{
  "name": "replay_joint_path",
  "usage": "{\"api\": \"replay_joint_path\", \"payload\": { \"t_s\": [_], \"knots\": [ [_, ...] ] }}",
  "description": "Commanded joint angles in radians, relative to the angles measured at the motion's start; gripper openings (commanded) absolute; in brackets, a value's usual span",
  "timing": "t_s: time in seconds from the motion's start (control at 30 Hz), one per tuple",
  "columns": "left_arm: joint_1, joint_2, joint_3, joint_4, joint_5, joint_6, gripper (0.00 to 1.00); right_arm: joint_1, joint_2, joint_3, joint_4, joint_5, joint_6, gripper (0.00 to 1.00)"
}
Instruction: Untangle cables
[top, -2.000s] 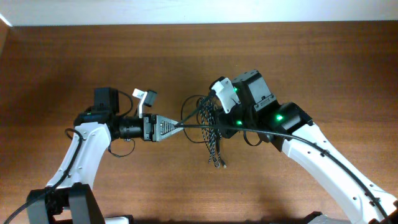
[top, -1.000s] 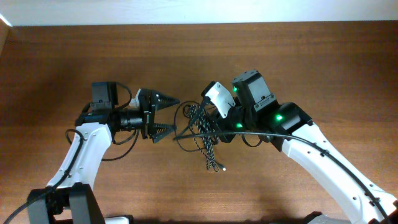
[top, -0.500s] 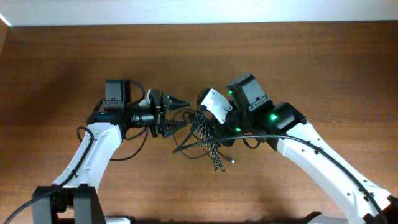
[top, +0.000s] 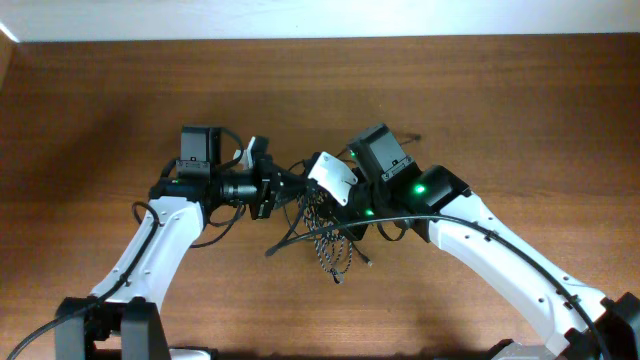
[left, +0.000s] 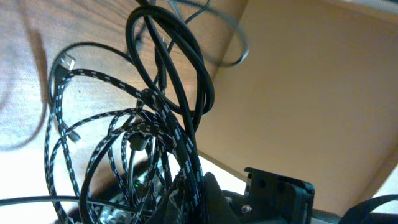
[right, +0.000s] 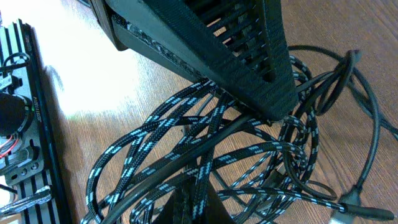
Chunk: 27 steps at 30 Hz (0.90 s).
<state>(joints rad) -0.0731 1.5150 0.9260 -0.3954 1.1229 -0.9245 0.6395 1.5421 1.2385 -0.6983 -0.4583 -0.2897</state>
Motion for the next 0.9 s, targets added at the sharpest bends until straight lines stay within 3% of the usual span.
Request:
{"api": "replay_joint_path", "payload": {
  "t_s": [0.0,0.17,0.23,0.37,0.47,0.6,0.63,0.67,0.87],
  "knots": [
    [-0.001,0.001,0.004,0.002,-0.145,0.148,0.0,0.001,-0.01,0.005,-0.017,0.027,0.004,0.04],
    [0.081,0.001,0.004,-0.093,-0.23,0.368,0.0,-0.146,-0.146,0.048,-0.096,0.051,0.064,0.04],
    [0.126,0.001,0.004,-0.182,-0.336,0.381,0.0,-0.265,-0.23,0.048,-0.126,0.051,0.116,0.04],
    [0.146,0.001,0.004,-0.28,-0.524,0.381,0.0,-0.354,-0.273,0.048,-0.206,0.055,0.115,0.04],
    [0.146,0.001,0.004,-0.296,-0.568,0.469,0.0,-0.36,-0.273,0.048,-0.224,0.198,0.116,0.04],
    [0.146,0.001,0.004,-0.329,-0.793,0.47,0.02,-0.36,-0.273,0.048,-0.26,0.48,0.245,0.04],
    [0.146,0.001,0.004,-0.355,-0.866,0.47,0.04,-0.36,-0.273,0.048,-0.256,0.482,0.271,0.06],
    [0.146,0.001,0.004,-0.376,-0.922,0.47,0.05,-0.36,-0.273,0.048,-0.256,0.481,0.31,0.16],
    [0.146,0.001,0.004,-0.404,-0.999,0.47,0.07,-0.36,-0.273,0.048,-0.256,0.509,0.377,0.19]
  ]
}}
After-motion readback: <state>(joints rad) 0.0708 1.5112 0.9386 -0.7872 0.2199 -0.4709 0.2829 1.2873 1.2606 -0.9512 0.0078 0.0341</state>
